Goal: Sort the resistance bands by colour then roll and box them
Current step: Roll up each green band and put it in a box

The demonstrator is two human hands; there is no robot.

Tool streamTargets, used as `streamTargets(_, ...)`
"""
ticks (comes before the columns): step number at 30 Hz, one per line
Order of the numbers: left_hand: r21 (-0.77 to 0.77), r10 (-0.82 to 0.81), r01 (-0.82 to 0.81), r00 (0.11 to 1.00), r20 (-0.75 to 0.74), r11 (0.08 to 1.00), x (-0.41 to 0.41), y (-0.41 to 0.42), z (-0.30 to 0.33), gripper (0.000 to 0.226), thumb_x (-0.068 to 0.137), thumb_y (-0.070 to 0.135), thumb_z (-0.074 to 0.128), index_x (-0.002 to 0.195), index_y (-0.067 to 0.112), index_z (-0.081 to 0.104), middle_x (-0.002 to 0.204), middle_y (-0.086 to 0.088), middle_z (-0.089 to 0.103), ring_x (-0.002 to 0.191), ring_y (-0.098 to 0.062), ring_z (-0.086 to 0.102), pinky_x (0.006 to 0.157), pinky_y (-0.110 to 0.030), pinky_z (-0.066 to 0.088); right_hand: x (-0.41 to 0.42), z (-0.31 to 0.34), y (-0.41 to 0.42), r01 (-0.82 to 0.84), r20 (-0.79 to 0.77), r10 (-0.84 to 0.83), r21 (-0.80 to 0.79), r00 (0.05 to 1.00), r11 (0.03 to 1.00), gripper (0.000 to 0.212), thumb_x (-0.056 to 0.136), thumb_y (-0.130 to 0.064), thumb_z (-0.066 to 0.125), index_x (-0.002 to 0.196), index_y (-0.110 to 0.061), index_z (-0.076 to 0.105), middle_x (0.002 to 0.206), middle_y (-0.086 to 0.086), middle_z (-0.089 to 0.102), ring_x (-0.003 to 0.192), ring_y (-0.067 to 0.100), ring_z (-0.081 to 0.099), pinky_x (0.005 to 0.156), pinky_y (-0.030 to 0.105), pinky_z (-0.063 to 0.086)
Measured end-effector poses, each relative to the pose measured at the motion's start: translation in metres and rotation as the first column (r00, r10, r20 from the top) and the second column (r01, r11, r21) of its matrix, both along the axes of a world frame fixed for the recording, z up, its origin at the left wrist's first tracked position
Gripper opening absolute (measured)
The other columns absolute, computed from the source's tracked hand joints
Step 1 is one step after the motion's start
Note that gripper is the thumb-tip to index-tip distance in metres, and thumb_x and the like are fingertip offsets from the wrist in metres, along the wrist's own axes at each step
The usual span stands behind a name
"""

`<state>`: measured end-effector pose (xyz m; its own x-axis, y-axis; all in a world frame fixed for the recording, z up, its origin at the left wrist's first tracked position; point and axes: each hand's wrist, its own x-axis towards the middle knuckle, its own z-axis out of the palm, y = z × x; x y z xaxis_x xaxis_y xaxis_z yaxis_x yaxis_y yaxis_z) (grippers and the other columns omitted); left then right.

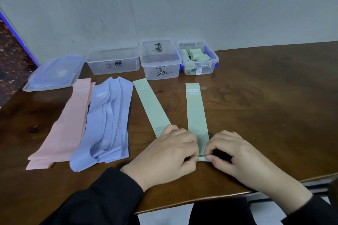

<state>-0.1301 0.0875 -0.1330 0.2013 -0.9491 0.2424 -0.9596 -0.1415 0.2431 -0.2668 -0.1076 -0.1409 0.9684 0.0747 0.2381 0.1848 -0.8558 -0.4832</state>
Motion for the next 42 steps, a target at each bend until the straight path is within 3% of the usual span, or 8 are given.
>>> streamTargets(5,-0.078,0.020,-0.018,0.999,0.025,0.997,0.000,-0.001,-0.003,0.009,0.095,0.031,0.056,0.088,0.027,0.060,0.094,0.015,0.055,0.098,-0.006,0.049,0.101,-0.029,0.034,0.003,-0.006,0.004,0.012,0.038,-0.009,-0.080,0.999,0.997,0.012,0.099,-0.038,0.055,0.099,-0.040,0.067,0.099,-0.025,0.056,0.102,0.005,0.054,0.086,0.033,0.045)
streamTargets(8,-0.076,0.008,-0.002,0.998,0.068,0.997,0.002,-0.001,-0.004,0.016,0.096,0.030,0.058,0.083,0.025,0.066,0.093,0.013,0.054,0.098,-0.007,0.050,0.100,-0.030,0.034,0.001,-0.007,0.002,0.007,0.037,-0.004,-0.073,0.999,0.997,0.018,0.098,-0.045,0.057,0.104,-0.038,0.073,0.103,-0.024,0.056,0.103,0.007,0.055,0.088,0.033,0.046)
streamTargets(13,-0.060,0.008,-0.003,0.997,0.078,0.998,0.006,0.004,-0.004,0.019,0.093,0.042,0.061,0.093,0.027,0.073,0.098,0.013,0.056,0.103,-0.007,0.050,0.101,-0.032,0.036,0.002,-0.005,0.000,0.025,0.032,-0.023,-0.042,0.999,0.999,0.029,0.097,-0.053,0.055,0.108,-0.037,0.076,0.102,-0.024,0.055,0.100,0.008,0.055,0.087,0.032,0.048)
streamTargets(22,-0.110,0.061,-0.055,0.997,0.054,0.992,0.005,0.002,-0.005,0.023,0.099,0.036,0.053,0.091,0.027,0.073,0.094,0.014,0.055,0.101,-0.005,0.050,0.096,-0.032,0.038,0.009,-0.002,0.001,0.049,0.033,-0.049,0.003,0.998,0.999,0.010,0.096,-0.038,0.063,0.096,-0.033,0.071,0.094,-0.023,0.059,0.089,0.007,0.059,0.079,0.024,0.049)
streamTargets(36,-0.080,0.156,-0.151,0.985,0.069,0.985,0.008,0.000,-0.008,0.030,0.096,0.049,0.052,0.103,0.028,0.072,0.101,0.015,0.056,0.100,-0.006,0.050,0.094,-0.031,0.041,0.014,-0.004,0.000,0.109,0.036,-0.108,-0.032,0.994,0.994,0.034,0.093,-0.052,0.055,0.112,-0.034,0.076,0.105,-0.025,0.052,0.101,0.004,0.056,0.079,0.023,0.054)
streamTargets(42,-0.089,0.161,-0.156,0.985,0.058,0.984,0.009,-0.002,-0.009,0.020,0.097,0.041,0.057,0.105,0.028,0.071,0.103,0.013,0.057,0.101,-0.006,0.050,0.094,-0.032,0.042,0.014,-0.005,0.001,0.128,0.035,-0.127,-0.045,0.991,0.991,0.032,0.096,-0.048,0.055,0.116,-0.034,0.074,0.102,-0.024,0.054,0.097,0.004,0.057,0.078,0.020,0.052)
